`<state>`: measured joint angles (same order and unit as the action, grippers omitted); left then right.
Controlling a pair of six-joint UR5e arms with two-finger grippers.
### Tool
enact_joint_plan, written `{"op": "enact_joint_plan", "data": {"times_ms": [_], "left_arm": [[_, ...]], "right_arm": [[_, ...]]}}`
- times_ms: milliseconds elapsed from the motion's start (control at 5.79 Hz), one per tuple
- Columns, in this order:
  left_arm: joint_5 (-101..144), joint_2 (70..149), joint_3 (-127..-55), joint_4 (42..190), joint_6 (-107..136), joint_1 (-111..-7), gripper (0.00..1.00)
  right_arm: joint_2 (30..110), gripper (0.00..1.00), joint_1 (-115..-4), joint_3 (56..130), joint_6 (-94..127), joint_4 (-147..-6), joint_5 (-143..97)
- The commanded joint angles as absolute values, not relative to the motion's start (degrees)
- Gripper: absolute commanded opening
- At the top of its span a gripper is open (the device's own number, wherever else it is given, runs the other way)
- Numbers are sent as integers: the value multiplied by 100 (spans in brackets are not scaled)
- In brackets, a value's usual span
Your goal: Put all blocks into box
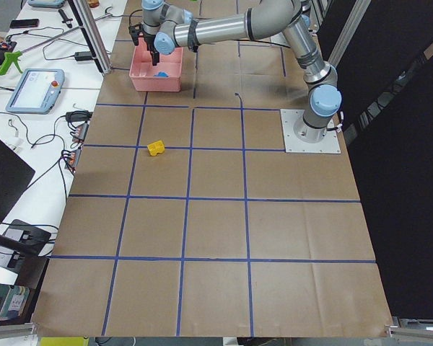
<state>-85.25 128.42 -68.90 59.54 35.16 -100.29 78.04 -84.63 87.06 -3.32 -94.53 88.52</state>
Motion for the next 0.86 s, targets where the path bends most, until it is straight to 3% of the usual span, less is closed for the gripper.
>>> {"op": "enact_joint_plan", "data": {"times_ms": [0, 345, 691], "left_arm": [[-8526, 12387, -7196, 6388, 2723, -9364, 99], [-8516, 11780, -7793, 7264, 1299, -8319, 99], [-8569, 11733, -8217, 7347, 494, -7325, 99]], "right_arm": [[7229, 50, -8770, 7985, -106, -9492, 8684], [6288, 50, -9252, 6800, 411, -9413, 8684], [5349, 50, -9903, 5745, 815, -9465, 8658]]}}
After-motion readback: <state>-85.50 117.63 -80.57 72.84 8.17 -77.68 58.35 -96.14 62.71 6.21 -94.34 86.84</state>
